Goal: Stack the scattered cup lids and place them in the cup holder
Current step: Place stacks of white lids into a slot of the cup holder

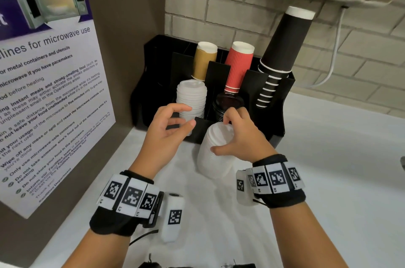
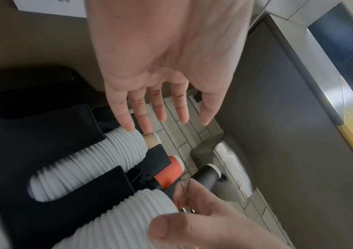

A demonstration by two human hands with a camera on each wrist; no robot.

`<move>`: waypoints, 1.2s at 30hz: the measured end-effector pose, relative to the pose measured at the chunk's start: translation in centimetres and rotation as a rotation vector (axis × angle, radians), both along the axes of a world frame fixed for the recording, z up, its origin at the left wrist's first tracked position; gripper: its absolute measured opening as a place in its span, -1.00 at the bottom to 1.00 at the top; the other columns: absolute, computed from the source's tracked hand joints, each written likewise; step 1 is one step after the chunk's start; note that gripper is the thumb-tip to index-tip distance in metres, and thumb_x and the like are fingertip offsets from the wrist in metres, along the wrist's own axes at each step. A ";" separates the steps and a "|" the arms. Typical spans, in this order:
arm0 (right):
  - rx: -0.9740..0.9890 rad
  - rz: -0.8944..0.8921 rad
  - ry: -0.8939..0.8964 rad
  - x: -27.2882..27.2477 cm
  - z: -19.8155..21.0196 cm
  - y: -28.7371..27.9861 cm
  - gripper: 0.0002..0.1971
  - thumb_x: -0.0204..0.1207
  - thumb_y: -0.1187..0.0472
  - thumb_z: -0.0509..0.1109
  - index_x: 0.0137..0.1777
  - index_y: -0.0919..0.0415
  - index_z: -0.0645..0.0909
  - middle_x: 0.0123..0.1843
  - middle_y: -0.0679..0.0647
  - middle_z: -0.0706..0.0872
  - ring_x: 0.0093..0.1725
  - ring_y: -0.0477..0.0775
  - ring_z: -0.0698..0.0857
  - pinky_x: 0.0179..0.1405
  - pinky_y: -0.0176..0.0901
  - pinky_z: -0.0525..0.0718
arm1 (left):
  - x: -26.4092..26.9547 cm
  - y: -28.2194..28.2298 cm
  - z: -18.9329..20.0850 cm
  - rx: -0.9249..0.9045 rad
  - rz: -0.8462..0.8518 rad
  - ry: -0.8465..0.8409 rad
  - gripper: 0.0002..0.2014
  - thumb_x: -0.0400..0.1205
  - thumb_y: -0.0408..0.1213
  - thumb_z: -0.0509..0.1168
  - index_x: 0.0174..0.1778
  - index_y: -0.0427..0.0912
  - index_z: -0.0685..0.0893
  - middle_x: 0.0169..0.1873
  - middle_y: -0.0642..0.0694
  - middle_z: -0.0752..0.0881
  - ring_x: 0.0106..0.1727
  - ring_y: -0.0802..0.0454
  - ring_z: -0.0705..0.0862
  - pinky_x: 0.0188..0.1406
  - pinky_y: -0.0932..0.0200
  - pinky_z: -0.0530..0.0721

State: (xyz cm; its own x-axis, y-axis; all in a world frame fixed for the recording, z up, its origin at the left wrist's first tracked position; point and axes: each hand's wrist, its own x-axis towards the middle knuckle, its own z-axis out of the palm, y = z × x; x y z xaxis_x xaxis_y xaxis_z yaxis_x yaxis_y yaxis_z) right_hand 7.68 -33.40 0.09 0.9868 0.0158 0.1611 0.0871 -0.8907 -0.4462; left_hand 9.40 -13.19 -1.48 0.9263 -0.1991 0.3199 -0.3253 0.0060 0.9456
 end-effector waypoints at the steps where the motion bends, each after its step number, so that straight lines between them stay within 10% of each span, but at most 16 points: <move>1: 0.003 0.004 0.001 0.0 -0.1 0.0 -0.36 0.09 0.02 0.69 -0.02 -0.02 0.29 0.10 -0.02 0.35 -0.02 0.06 0.46 -0.33 -0.30 0.35 | -0.2 -0.1 -0.1 0.001 -0.002 0.003 -0.74 0.62 -0.34 0.39 0.11 0.11 0.63 0.26 -0.11 0.58 0.16 0.03 0.67 -0.03 0.48 0.57; 10: 0.096 0.053 -0.034 -0.5 0.4 0.1 -0.38 0.11 0.13 0.67 0.06 0.05 0.35 0.19 0.04 0.34 0.14 0.15 0.45 0.10 0.02 0.60 | -1.7 -0.7 -0.8 0.025 0.023 0.028 -0.70 0.60 -0.35 0.41 0.10 0.16 0.62 0.26 -0.06 0.58 0.18 0.08 0.65 0.03 0.44 0.57; 17: 0.276 0.057 -0.106 -1.4 1.6 -0.9 -0.32 0.20 0.10 0.59 0.33 -0.02 0.42 0.27 0.00 0.44 0.22 -0.06 0.47 0.06 -0.44 0.42 | -1.7 -2.2 -1.5 0.223 -0.169 0.058 -0.02 0.31 -0.04 0.59 0.63 0.19 0.26 0.53 0.16 0.42 0.48 0.25 0.44 0.37 0.36 0.44; 20: 0.312 0.094 -0.104 -1.6 2.3 -0.9 -0.31 0.22 0.05 0.57 0.38 -0.06 0.41 0.30 -0.02 0.54 0.27 -0.08 0.52 0.15 -0.30 0.49 | -1.6 -3.2 -1.3 0.224 -0.204 0.040 0.12 0.20 0.07 0.58 0.69 0.17 0.15 0.60 0.16 0.35 0.56 0.22 0.37 0.48 0.19 0.41; 30: 0.485 0.206 -0.028 -3.0 3.7 -1.6 -0.47 0.37 -0.15 0.48 0.36 -0.24 0.47 0.15 -0.21 0.67 0.15 -0.27 0.64 0.04 -0.45 0.64 | -1.4 -4.9 -0.4 0.094 -0.209 -0.040 -0.05 0.25 -0.06 0.60 0.57 0.11 0.31 0.49 0.03 0.52 0.50 0.19 0.48 0.52 0.14 0.46; 36: 0.584 0.240 0.060 -3.7 3.9 -2.5 -0.34 0.28 0.00 0.58 0.41 -0.14 0.49 0.26 -0.10 0.68 0.27 -0.14 0.65 0.26 -0.17 0.65 | -1.7 -4.8 -0.2 0.092 -0.204 -0.041 -0.02 0.22 -0.05 0.62 0.58 0.08 0.33 0.44 0.08 0.54 0.38 0.22 0.58 0.36 0.22 0.57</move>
State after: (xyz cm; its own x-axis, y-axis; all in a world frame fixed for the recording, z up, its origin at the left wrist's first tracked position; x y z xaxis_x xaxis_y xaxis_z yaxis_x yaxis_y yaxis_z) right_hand 4.01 -35.86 4.00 0.9743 0.1638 0.1547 0.2140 -0.4578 -0.8629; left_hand 7.70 -18.02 -1.66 0.8505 -0.4112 0.3279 -0.3641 -0.0104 0.9313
